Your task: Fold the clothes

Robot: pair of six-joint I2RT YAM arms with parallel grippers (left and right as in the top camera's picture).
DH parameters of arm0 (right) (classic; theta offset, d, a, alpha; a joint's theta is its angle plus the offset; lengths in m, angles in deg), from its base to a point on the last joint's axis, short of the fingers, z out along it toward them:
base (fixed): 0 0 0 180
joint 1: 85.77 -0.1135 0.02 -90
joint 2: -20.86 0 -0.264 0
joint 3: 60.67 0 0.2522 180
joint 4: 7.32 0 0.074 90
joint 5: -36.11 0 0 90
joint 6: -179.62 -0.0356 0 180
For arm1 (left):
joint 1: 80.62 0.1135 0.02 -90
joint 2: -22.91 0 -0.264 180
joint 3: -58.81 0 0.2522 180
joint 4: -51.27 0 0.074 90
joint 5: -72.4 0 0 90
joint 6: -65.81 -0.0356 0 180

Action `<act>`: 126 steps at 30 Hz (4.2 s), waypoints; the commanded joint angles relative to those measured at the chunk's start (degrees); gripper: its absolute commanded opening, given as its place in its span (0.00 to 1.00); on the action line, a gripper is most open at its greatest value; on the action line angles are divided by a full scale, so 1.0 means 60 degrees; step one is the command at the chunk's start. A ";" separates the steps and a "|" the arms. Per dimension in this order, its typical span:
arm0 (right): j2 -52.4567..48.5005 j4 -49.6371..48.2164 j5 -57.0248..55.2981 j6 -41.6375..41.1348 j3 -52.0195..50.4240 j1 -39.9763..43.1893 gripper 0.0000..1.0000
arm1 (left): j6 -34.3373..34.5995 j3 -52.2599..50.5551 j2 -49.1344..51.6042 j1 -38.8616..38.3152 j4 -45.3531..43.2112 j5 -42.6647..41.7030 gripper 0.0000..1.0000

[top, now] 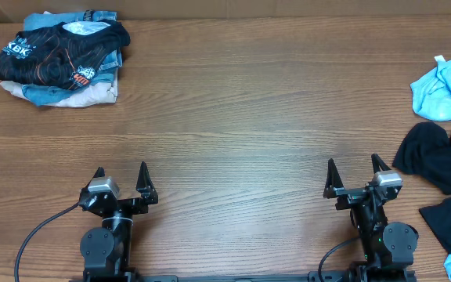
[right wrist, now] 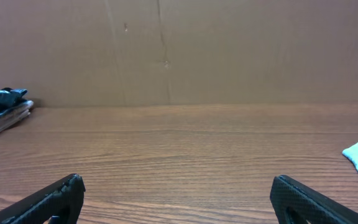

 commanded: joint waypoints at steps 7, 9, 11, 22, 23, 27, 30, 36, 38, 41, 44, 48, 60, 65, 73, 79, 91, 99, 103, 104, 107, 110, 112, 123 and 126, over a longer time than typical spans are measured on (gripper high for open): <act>0.0113 -0.0044 -0.0091 0.0040 -0.0098 -0.0044 1.00 | -0.0117 -0.0036 -0.0109 0.0076 -0.0029 0.0095 1.00; 0.0113 -0.0044 -0.0091 0.0036 -0.0098 -0.0044 1.00 | -0.0117 -0.0036 -0.0109 0.0076 -0.0029 0.0095 1.00; 0.0113 -0.0044 -0.0091 0.0036 -0.0098 -0.0044 1.00 | -0.0117 -0.0036 -0.0109 0.0076 -0.0029 0.0095 1.00; 0.0113 -0.0044 -0.0091 0.0036 -0.0098 -0.0044 1.00 | -0.0117 -0.0036 -0.0109 0.0076 -0.0025 0.0095 1.00; 0.0113 -0.0044 -0.0091 0.0036 -0.0098 -0.0044 1.00 | -0.0117 -0.0036 -0.0109 0.0076 -0.0029 0.0095 1.00; 0.0113 -0.0044 -0.0091 0.0036 -0.0098 -0.0044 1.00 | -0.0117 -0.0036 -0.0109 0.0076 -0.0029 0.0095 1.00; 0.0113 -0.0044 -0.0091 0.0036 -0.0098 -0.0044 1.00 | -0.0117 -0.0036 -0.0109 0.0076 -0.0025 0.0095 1.00; 0.0113 -0.0044 -0.0091 0.0036 -0.0098 -0.0044 1.00 | -0.0117 -0.0036 -0.0109 0.0076 -0.0029 0.0091 1.00; 0.0113 -0.0040 -0.0091 0.0036 -0.0098 -0.0044 1.00 | -0.0117 -0.0036 -0.0109 0.0076 -0.0029 0.0095 1.00; 0.0113 -0.0044 -0.0091 0.0036 -0.0098 -0.0044 1.00 | -0.0117 -0.0036 -0.0109 0.0076 -0.0029 0.0095 1.00; 0.0113 -0.0044 -0.0091 0.0036 -0.0098 -0.0044 1.00 | -0.0113 -0.0036 -0.0109 0.0076 -0.0029 0.0091 1.00; 0.0113 -0.0044 -0.0091 0.0036 -0.0098 -0.0044 1.00 | -0.0117 -0.0036 -0.0109 0.0076 -0.0029 0.0095 1.00; 0.0113 -0.0044 -0.0091 0.0036 -0.0098 -0.0044 1.00 | -0.0117 -0.0036 -0.0109 0.0076 -0.0029 0.0095 1.00; 0.0113 -0.0044 -0.0091 0.0036 -0.0098 -0.0044 1.00 | -0.0117 -0.0036 -0.0109 0.0076 -0.0029 0.0095 1.00; 0.0113 -0.0044 -0.0091 0.0036 -0.0098 -0.0044 1.00 | -0.0117 -0.0036 -0.0109 0.0076 -0.0029 0.0095 1.00; 0.0113 -0.0576 0.1089 -0.0780 -0.0098 -0.0051 1.00 | -0.0117 -0.0036 -0.0109 0.0076 -0.0025 0.0095 1.00; 0.0113 -0.3024 0.5180 -0.5005 -0.0091 -0.0051 1.00 | -0.0117 -0.0036 -0.0109 0.0076 -0.0025 0.0095 1.00; 0.0073 -0.4295 0.3832 -0.5005 0.0608 -0.0044 1.00 | -0.0117 -0.0036 -0.0109 0.0076 -0.0025 0.0095 1.00; -0.0372 -0.3493 0.2932 -0.3748 0.1701 -0.0044 1.00 | -0.0117 -0.0036 -0.0109 0.0076 -0.0029 0.0095 1.00; -0.0586 -0.3169 0.2641 -0.3373 0.2047 -0.0044 1.00 | -0.0117 -0.0036 -0.0109 0.0076 -0.0025 0.0095 1.00; -0.1621 -0.2080 0.1468 -0.2634 0.3286 -0.0040 1.00 | -0.0117 -0.0036 -0.0109 0.0076 -0.0025 0.0095 1.00; -0.3228 -0.1140 -0.0095 -0.2630 0.4634 -0.0040 1.00 | -0.0117 -0.0036 -0.0109 0.0076 -0.0029 0.0095 1.00; -0.4426 -0.0699 -0.0714 -0.2397 0.5523 -0.0033 1.00 | -0.0117 -0.0036 -0.0109 0.0076 -0.0029 0.0095 1.00; -1.2291 0.4736 -0.1086 -0.1956 1.2571 0.2331 1.00 | -0.0117 -0.0036 -0.0109 0.0076 -0.0029 0.0095 1.00; -1.3901 0.6233 -0.1082 -0.1956 1.3985 0.3031 1.00 | -0.0117 -0.0036 -0.0109 0.0076 -0.0029 0.0091 1.00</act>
